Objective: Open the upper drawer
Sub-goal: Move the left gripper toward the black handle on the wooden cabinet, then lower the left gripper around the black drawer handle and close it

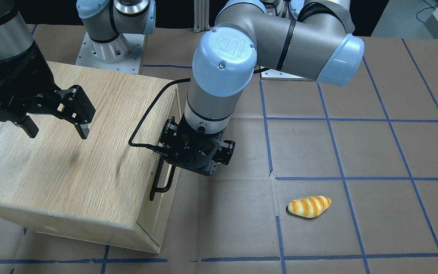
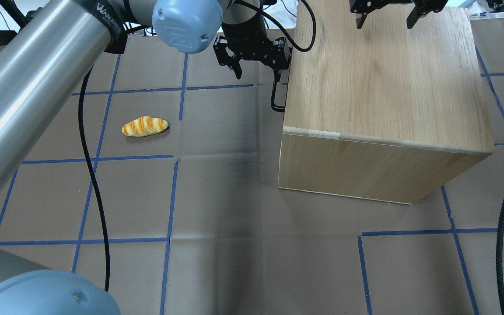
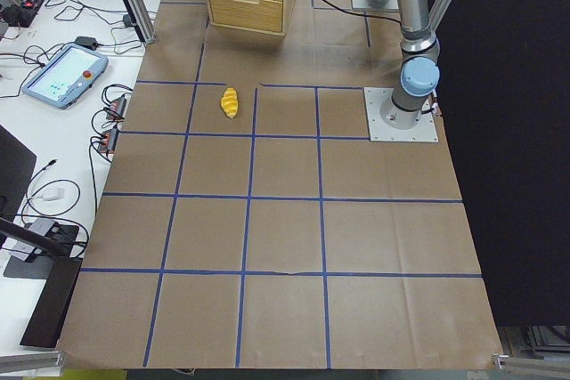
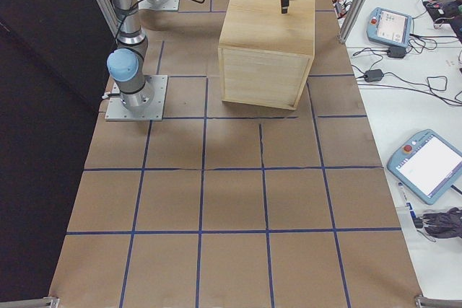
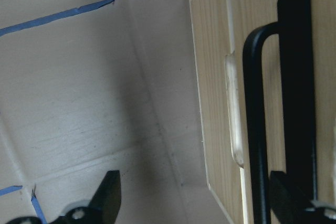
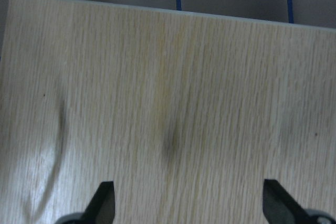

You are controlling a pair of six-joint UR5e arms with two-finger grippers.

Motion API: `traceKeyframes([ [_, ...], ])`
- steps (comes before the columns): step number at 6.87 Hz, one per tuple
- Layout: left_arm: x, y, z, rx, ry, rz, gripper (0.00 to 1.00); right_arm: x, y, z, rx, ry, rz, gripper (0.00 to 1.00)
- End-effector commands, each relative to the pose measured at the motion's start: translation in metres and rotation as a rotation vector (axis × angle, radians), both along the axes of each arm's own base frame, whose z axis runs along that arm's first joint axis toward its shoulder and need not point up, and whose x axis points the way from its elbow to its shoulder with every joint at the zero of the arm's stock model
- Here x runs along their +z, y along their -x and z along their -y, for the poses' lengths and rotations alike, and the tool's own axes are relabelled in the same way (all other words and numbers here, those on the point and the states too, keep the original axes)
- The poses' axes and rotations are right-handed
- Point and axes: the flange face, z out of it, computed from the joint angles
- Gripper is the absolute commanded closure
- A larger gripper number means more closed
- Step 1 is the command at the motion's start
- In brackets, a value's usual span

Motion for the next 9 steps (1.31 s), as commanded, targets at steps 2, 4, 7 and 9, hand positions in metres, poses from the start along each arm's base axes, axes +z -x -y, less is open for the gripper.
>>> traceKeyframes([
  [2, -0.0048, 0.0034, 0.0008, 0.002, -0.016, -0.020, 0.08, -0.0001, 0.0000, -0.0001, 0.000, -0.001, 0.000, 0.00],
  [4, -0.0061, 0.0052, 0.0011, 0.002, -0.024, -0.035, 0.17, 0.0001, 0.0000, 0.0001, 0.000, 0.001, 0.000, 0.00],
  [7, -0.0078, 0.0052, 0.0015, 0.001, -0.025, -0.033, 0.33, -0.0001, 0.0000, -0.0001, 0.000, -0.001, 0.000, 0.00],
  [9, -0.0081, 0.0047, 0.0001, 0.001, -0.028, -0.032, 0.36, 0.0001, 0.0000, 0.0001, 0.000, 0.001, 0.000, 0.00],
])
